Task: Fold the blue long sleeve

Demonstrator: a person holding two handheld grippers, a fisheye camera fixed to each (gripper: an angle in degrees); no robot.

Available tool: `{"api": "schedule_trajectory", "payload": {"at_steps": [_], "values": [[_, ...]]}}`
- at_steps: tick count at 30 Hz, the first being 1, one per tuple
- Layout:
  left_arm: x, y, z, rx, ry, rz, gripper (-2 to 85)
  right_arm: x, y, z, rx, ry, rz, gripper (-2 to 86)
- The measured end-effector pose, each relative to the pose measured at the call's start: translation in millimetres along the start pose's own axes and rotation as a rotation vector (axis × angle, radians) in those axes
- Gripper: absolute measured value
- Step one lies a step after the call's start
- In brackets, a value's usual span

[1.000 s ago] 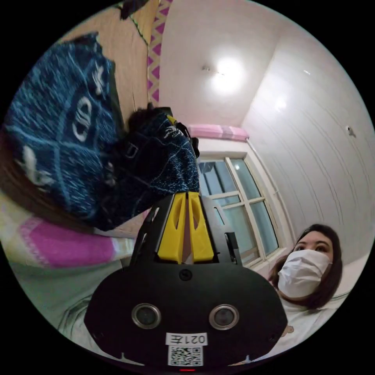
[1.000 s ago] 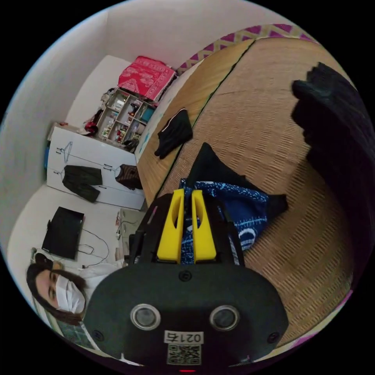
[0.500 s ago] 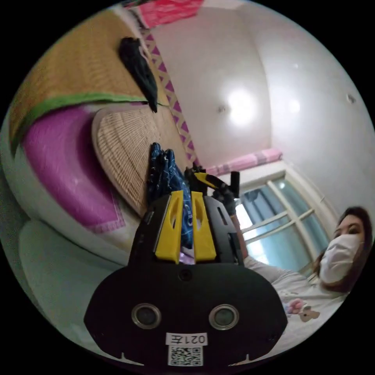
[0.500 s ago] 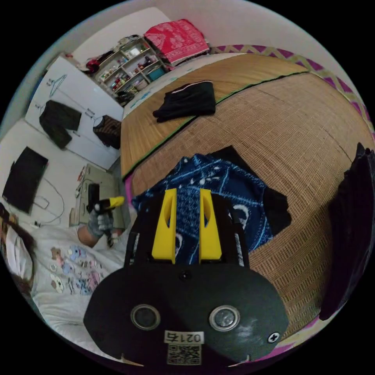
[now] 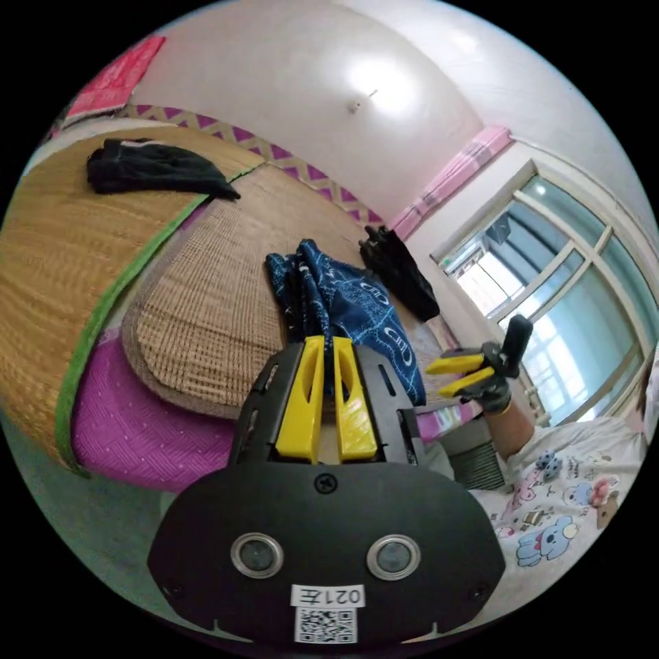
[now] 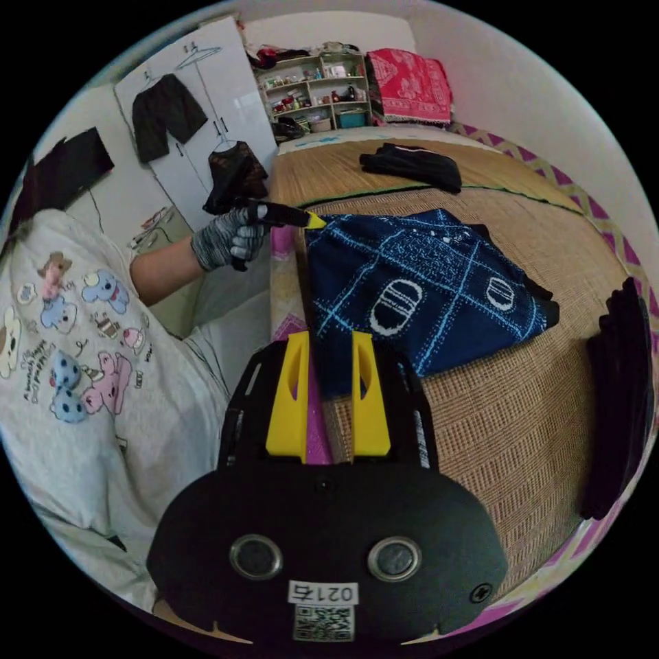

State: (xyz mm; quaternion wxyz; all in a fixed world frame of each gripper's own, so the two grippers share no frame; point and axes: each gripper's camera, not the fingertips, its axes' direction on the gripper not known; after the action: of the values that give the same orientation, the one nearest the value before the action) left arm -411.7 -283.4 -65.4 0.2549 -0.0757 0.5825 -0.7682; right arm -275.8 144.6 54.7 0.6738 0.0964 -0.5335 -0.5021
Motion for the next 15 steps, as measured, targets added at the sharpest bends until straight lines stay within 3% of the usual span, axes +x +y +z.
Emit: {"api": "schedule_trajectory", "payload": {"at_steps": [3, 6, 9, 12, 15], "values": [[-29, 4, -3, 0.047, 0.206, -0.182, -0.8, -7, 13, 27, -0.065, 0.092, -0.008, 9.3], [-28, 0, -8, 0.035, 0.124, -0.146, -0.8, 0, 24, 24, -0.031, 0.107, 0.07, 8.0], [-34, -7, -18, 0.051, 0.169, -0.173, -0.8, 12, 35, 18, -0.023, 0.072, 0.11, 7.5], [-14, -20, -45, 0.17, 0.131, -0.067, -0.6, 27, 44, 8, -0.032, 0.016, 0.146, 7.7], [15, -49, -49, 0.138, 0.095, 0.09, 1.2, 50, 60, -21, 0.091, 0.007, 0.242, 8.4]]}}
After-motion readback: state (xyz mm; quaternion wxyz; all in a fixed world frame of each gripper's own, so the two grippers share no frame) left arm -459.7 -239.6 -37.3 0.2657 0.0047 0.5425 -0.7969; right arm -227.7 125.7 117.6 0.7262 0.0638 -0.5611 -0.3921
